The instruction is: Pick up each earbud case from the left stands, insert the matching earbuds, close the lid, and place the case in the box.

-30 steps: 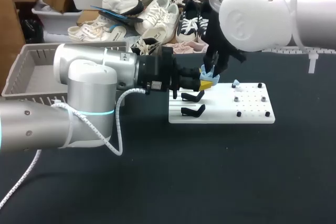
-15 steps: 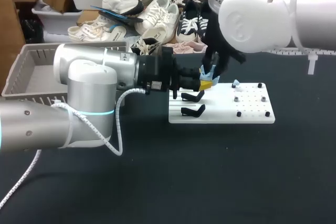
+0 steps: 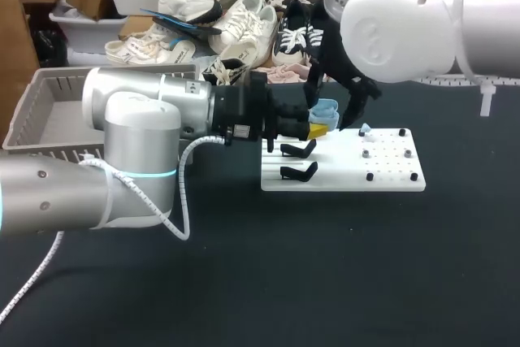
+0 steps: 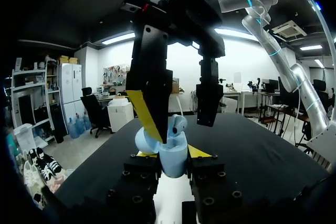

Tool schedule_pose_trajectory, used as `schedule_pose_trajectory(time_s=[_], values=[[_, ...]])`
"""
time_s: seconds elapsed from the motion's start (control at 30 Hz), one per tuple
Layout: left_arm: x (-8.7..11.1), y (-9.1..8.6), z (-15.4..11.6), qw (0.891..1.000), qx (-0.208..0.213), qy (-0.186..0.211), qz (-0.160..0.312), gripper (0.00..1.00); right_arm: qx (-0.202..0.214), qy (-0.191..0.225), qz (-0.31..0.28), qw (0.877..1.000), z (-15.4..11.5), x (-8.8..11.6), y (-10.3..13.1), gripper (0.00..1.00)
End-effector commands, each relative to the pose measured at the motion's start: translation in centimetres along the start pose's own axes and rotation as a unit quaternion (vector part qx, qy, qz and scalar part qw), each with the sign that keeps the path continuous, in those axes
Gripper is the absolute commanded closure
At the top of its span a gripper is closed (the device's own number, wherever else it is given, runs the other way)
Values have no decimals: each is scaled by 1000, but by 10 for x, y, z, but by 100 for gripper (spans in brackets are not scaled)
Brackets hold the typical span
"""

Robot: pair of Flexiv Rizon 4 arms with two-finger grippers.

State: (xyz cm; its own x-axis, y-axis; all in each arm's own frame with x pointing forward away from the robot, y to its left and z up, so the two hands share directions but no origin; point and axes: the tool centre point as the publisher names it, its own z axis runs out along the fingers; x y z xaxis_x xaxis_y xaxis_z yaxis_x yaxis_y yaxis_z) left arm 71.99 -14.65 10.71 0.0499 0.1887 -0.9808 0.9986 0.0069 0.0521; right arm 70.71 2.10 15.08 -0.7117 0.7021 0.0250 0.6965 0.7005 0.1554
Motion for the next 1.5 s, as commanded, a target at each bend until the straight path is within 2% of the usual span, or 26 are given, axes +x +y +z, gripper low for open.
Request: schedule_pose_trajectory(time_s=[0.03,0.3,0.43,0.53,0.77,1.07,1.17,1.23,1.5], values=[[0,-2,1,1000,-1,0,1,100,-8,-4,0,1000,-2,3,-6,32],[0,-2,1,1000,-1,0,1,100,-18,-6,-4,1000,-6,14,-15,36],[0,-2,1,1000,-1,0,1,100,-23,-7,-8,1000,-7,18,-20,43],[0,-2,1,1000,-1,0,1,100,-24,-5,-11,1000,-6,22,-23,40],[0,-2,1,1000,-1,0,1,100,-21,-2,-13,1000,-3,24,-23,38],[0,-2,1,1000,-1,0,1,100,-16,2,-5,1000,1,15,-19,42],[0,-2,1,1000,-1,0,1,100,-14,1,-3,1000,1,12,-17,40],[0,-2,1,1000,-1,0,1,100,-13,1,-3,1000,1,11,-16,33],[0,-2,1,1000,-1,0,1,100,-17,1,-1,1000,1,8,-17,35]])
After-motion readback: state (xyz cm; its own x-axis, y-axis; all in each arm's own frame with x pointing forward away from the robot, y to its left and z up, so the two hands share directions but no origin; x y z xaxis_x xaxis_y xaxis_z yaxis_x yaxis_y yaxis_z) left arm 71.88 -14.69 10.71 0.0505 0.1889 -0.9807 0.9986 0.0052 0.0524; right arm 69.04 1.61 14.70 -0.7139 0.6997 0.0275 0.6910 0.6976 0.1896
